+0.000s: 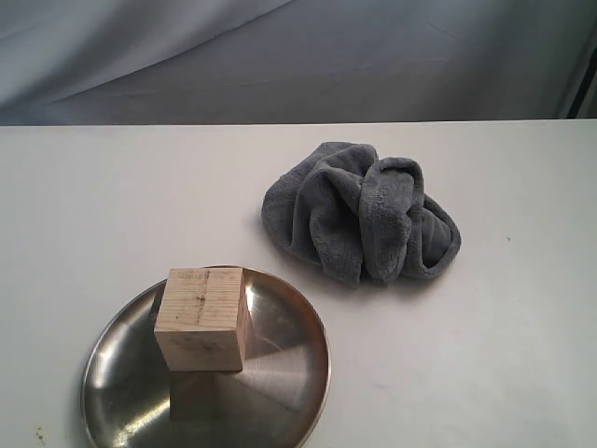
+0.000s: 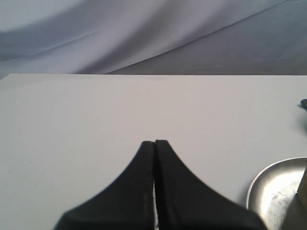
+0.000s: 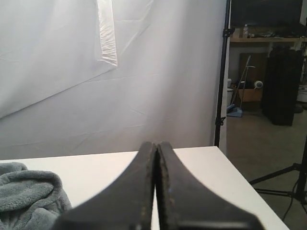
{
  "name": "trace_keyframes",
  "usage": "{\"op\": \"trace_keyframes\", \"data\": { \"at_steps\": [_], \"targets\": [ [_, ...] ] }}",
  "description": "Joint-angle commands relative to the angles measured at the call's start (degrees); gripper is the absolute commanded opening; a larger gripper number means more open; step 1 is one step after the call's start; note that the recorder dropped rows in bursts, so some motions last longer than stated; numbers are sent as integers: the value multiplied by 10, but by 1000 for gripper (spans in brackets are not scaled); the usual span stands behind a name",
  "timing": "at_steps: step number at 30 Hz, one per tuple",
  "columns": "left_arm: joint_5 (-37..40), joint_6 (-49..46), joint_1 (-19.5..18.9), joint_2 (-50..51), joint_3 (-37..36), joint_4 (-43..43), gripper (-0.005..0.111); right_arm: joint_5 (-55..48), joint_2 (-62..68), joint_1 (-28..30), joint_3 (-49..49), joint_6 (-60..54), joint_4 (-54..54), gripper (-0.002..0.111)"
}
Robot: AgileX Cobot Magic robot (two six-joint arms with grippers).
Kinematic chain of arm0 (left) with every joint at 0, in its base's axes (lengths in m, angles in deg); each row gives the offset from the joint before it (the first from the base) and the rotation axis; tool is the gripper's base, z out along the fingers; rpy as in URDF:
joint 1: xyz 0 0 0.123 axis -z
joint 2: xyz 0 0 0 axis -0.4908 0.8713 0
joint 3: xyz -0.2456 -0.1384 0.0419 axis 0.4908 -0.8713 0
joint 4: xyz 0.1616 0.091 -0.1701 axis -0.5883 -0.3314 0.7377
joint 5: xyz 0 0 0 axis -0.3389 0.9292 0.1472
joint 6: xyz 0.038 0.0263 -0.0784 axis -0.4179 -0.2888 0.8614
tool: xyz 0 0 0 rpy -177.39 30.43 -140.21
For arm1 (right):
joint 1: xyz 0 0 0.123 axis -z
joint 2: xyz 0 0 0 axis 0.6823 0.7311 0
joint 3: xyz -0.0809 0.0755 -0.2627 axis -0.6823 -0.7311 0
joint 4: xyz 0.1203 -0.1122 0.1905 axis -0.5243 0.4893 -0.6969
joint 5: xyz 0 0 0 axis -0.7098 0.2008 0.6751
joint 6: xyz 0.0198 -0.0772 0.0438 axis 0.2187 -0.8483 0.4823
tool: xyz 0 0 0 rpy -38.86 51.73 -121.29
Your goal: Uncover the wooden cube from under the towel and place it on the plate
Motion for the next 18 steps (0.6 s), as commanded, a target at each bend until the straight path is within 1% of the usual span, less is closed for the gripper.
{"op": "trace_keyframes", "data": {
  "at_steps": [1, 5, 12, 15, 18],
  "targets": [
    [-6, 2, 3, -2, 0, 3, 1, 0, -5, 4, -5, 24, -5, 0],
    [-6, 2, 3, -2, 0, 3, 1, -2, -5, 4, -9, 38, -5, 0],
    [-6, 2, 3, -2, 0, 3, 1, 31, -5, 4, -52, 33, -19, 0],
    [-6, 2, 3, -2, 0, 3, 1, 33, -5, 4, -52, -18, -72, 0],
    [-6, 2, 3, -2, 0, 3, 1, 33, -5, 4, -52, -92, -134, 0]
  ]
}}
